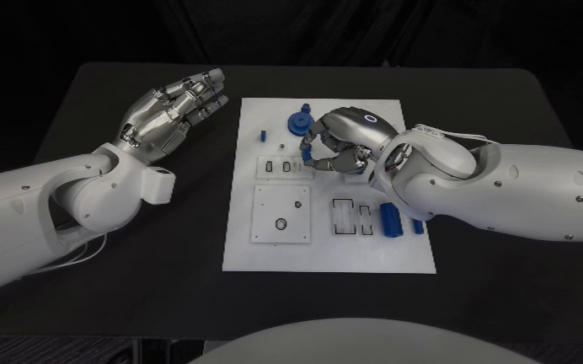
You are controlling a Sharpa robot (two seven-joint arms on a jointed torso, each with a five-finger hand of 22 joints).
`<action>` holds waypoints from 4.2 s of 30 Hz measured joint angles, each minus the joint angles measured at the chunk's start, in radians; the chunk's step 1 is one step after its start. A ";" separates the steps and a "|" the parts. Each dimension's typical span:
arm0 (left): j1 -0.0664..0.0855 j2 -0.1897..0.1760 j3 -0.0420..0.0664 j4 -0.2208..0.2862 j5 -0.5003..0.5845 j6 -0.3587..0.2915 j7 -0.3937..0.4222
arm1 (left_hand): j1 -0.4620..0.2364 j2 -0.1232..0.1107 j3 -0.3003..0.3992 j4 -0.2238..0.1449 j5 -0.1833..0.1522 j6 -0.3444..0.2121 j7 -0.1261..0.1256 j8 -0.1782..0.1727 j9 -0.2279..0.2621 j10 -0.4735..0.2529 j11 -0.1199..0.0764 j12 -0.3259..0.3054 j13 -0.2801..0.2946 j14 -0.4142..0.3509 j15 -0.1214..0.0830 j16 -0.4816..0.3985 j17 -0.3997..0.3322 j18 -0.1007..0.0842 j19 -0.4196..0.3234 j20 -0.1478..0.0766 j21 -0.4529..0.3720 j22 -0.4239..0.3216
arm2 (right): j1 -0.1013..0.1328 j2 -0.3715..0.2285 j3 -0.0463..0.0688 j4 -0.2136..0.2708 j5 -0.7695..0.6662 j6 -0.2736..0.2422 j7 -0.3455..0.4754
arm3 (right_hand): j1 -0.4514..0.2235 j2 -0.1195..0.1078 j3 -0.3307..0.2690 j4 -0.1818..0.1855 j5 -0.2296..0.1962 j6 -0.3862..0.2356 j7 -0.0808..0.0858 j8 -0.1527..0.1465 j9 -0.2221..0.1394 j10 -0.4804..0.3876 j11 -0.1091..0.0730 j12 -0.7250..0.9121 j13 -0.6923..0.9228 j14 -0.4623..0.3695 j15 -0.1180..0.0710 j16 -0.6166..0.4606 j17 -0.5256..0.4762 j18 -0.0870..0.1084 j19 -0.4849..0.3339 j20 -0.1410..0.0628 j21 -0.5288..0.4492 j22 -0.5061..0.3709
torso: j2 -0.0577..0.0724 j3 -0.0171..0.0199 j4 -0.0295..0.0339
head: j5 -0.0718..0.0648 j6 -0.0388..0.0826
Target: Assemble the parts on the task board
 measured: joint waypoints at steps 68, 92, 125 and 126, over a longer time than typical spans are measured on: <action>-0.015 0.010 0.000 -0.010 0.004 0.013 0.000 | 0.000 0.000 0.006 0.000 0.000 0.000 0.000 0.000 0.000 0.000 0.007 0.007 0.001 0.011 0.010 0.016 0.002 0.000 0.000 0.007 0.000 0.000 | -0.023 0.058 0.001 -0.062 -0.057 0.073 -0.095 | -0.056 -0.025 -0.015 0.010 -0.123 -0.145 0.023 -0.113 0.039 0.001 0.031 0.000 0.000 -0.001 0.021 0.000 0.000 0.000 -0.014 0.018 -0.031 0.000 | -0.002 0.0034 -0.0007 | 0.009 -0.027; -0.017 0.009 0.000 -0.009 0.001 0.004 0.000 | 0.006 -0.007 0.015 -0.010 0.000 0.017 0.002 0.006 0.002 0.015 0.023 0.032 0.004 0.042 0.022 0.073 0.013 0.000 0.059 0.027 0.038 0.025 | -0.023 0.034 0.005 -0.044 -0.058 0.060 -0.064 | -0.120 -0.078 -0.059 0.056 -0.310 -0.199 0.007 -0.140 0.008 0.002 0.020 0.000 0.000 -0.001 0.021 0.000 0.000 0.000 -0.022 0.018 -0.050 0.000 | -0.002 0.0035 -0.0010 | 0.016 -0.026; -0.016 0.161 0.000 -0.105 -0.381 -0.535 -0.167 | -0.271 -0.067 -0.121 0.068 -0.403 0.419 0.009 0.168 0.037 1.117 -0.101 1.227 1.164 1.255 -0.154 1.429 0.969 -0.049 1.103 -0.156 1.165 1.115 | 0.073 -0.085 -0.001 -0.160 0.235 -0.205 0.247 | -0.117 -0.010 -0.023 0.054 -0.273 -0.076 0.009 -0.084 0.012 0.000 0.022 0.000 0.000 -0.001 0.021 0.000 0.000 0.000 -0.011 0.021 -0.024 0.000 | -0.068 0.0110 -0.0101 | 0.078 0.045; -0.016 0.170 0.000 -0.117 -0.388 -0.523 -0.177 | -0.287 -0.062 -0.138 0.069 -0.403 0.418 0.007 0.171 0.039 1.133 -0.102 1.232 1.189 1.268 -0.155 1.434 0.997 -0.038 1.082 -0.151 1.118 1.069 | 0.071 -0.085 -0.001 -0.165 0.241 -0.205 0.250 | -0.119 -0.009 -0.023 0.054 -0.270 -0.076 0.009 -0.084 0.012 0.000 0.022 0.000 0.000 -0.001 0.021 0.000 0.000 0.000 -0.005 0.022 -0.024 0.000 | -0.074 0.0117 -0.0111 | 0.079 0.040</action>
